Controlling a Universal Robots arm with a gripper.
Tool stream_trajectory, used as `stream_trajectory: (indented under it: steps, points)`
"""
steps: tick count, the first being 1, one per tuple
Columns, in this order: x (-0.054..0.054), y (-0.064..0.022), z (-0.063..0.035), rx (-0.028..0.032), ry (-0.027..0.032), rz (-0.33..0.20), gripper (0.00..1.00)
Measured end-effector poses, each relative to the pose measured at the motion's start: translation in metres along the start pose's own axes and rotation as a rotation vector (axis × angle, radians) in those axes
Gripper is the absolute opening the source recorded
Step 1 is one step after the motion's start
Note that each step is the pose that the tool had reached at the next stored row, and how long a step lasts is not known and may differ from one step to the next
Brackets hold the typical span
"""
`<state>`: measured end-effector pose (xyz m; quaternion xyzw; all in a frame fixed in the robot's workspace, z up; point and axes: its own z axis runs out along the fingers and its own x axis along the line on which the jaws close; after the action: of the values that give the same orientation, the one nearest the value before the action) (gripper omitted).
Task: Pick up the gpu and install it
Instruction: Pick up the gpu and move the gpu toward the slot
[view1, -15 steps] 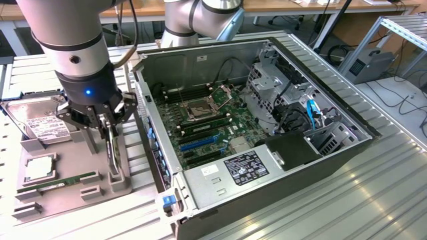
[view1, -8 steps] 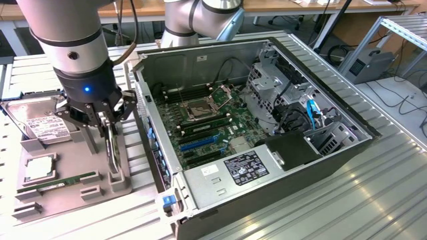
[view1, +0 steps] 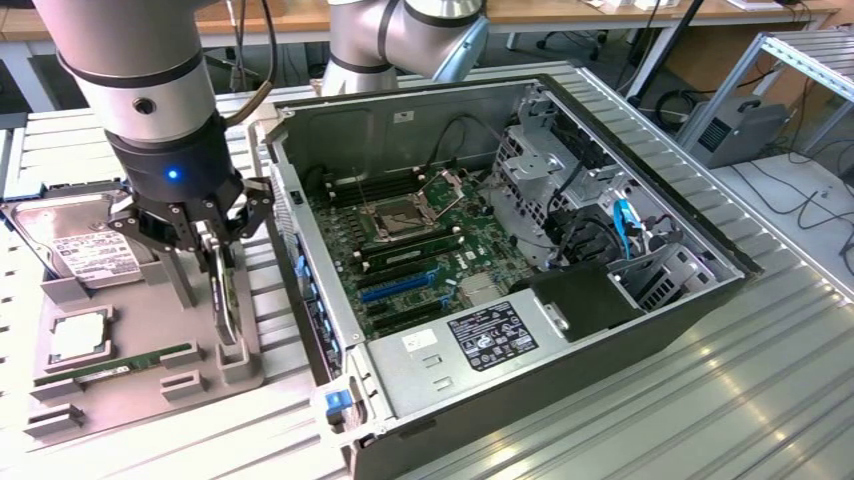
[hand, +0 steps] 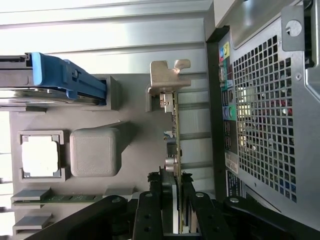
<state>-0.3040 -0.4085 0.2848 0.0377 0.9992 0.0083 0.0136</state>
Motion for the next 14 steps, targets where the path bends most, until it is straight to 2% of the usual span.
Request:
stream_trajectory:
  steps: [14]
  points:
    - [-0.0001,0.0001,-0.0048,0.0,0.0,0.0,0.27]
